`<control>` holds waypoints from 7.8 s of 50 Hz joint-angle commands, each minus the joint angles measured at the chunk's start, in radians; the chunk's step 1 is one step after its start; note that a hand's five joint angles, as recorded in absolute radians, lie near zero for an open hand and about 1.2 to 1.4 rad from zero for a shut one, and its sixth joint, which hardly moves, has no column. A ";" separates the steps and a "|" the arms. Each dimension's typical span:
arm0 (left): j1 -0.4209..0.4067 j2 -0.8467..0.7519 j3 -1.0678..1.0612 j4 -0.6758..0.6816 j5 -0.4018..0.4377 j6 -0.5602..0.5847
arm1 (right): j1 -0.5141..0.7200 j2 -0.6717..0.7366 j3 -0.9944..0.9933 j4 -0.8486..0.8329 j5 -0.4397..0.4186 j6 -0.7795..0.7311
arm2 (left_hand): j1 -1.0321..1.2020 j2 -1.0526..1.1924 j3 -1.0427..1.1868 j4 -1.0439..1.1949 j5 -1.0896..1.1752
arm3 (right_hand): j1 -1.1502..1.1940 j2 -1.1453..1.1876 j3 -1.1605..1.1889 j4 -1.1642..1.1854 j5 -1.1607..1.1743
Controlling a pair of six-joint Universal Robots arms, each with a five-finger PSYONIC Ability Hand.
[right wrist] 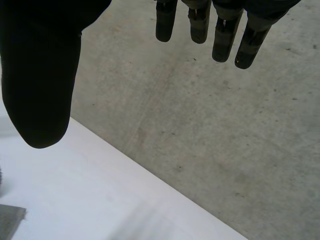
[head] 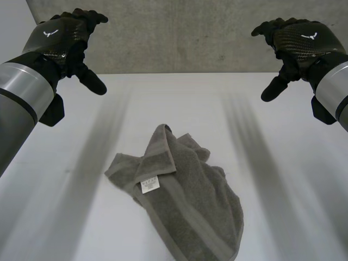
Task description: Fold the towel.
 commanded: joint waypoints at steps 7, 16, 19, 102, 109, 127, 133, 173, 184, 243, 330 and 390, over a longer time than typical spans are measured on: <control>0.001 -0.127 0.023 -0.011 0.028 0.008 | 0.023 0.022 0.007 0.117 -0.038 -0.056 | 0.031 0.038 0.036 0.035 -0.003 | -0.005 0.004 0.006 0.001 -0.030; 0.000 -0.276 0.026 -0.009 0.111 0.008 | 0.135 0.178 0.014 0.195 -0.016 -0.189 | 0.046 0.052 0.051 0.049 0.012 | -0.005 0.004 0.006 0.001 -0.030; -0.003 -0.329 0.020 -0.005 0.111 0.008 | 0.143 0.231 0.030 0.186 -0.013 -0.223 | 0.049 0.055 0.054 0.052 0.015 | -0.005 0.004 0.006 0.001 -0.030; -0.301 0.161 -0.109 -0.221 -0.048 0.305 | 0.002 0.531 -0.309 0.019 -0.651 0.185 | 1.226 1.232 1.230 1.229 1.192 | -0.005 0.004 0.006 0.001 -0.030; -0.351 0.299 -0.285 -0.221 0.013 0.301 | 0.080 0.629 -0.337 -0.082 -0.697 0.146 | 1.226 1.232 1.230 1.229 1.192 | -0.005 0.004 0.006 0.001 -0.030; -0.326 0.341 -0.319 -0.204 0.022 0.308 | 0.229 0.687 -0.320 -0.073 -0.817 0.089 | 1.226 1.232 1.230 1.229 1.192 | 0.794 0.804 0.805 0.800 0.770; -0.188 0.321 -0.309 -0.181 0.031 0.305 | 0.140 0.643 -0.308 -0.040 -0.785 0.064 | 1.226 1.232 1.230 1.229 1.192 | 0.308 0.318 0.319 0.314 0.283; -0.137 0.292 -0.344 -0.176 0.114 0.293 | 0.018 0.566 0.020 0.138 -0.527 -0.169 | 1.226 1.232 1.230 1.229 1.192 | 0.166 0.176 0.178 0.172 0.142; -0.137 0.290 -0.352 -0.176 0.114 0.292 | 0.086 0.568 0.071 -0.101 -0.524 0.012 | 1.226 1.232 1.230 1.229 1.192 | 0.293 0.302 0.304 0.298 0.268; -0.025 -0.308 -0.241 0.189 0.228 0.230 | -0.058 0.313 0.057 -0.094 -0.231 -0.054 | 0.997 1.003 1.002 1.000 0.963 | 1.216 1.226 1.228 1.222 1.192; -0.025 -0.234 -0.560 0.330 0.013 0.025 | 0.034 0.261 0.551 -0.366 -0.127 0.041 | 0.550 0.557 0.555 0.554 0.517 | 0.401 0.411 0.412 0.407 0.377; -0.100 -0.264 -0.479 0.361 0.018 0.354 | -0.001 0.348 0.267 -0.070 -0.145 -0.163 | 1.226 1.232 1.230 1.229 1.192 | 1.216 1.226 1.228 1.222 1.192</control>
